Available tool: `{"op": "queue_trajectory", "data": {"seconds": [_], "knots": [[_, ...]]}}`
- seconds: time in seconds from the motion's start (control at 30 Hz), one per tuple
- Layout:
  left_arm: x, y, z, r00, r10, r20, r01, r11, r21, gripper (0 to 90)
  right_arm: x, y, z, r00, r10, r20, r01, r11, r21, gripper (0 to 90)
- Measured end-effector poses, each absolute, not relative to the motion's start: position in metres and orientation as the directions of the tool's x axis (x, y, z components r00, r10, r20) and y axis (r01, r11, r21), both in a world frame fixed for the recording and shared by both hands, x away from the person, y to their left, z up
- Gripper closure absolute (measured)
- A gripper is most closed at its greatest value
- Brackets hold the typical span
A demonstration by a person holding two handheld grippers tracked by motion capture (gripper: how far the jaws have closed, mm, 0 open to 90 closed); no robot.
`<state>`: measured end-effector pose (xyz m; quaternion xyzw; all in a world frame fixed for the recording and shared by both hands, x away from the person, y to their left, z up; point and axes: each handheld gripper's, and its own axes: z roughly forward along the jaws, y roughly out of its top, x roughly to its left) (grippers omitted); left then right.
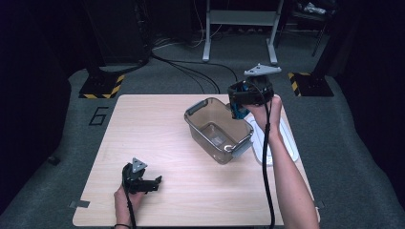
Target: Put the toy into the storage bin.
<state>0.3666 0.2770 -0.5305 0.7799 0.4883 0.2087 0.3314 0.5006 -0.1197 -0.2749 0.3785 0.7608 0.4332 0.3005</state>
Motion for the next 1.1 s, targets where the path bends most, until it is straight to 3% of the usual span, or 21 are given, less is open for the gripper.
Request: {"op": "queue_trajectory", "data": {"seconds": [1.1], "knots": [[0.367,0.277,-0.531,0.436,0.900,0.002,0.623,-0.303,0.721,3.1,0.490,-0.092,-0.297,-0.609,0.788,-0.090,0.328,0.353,0.876,24.1]]}}
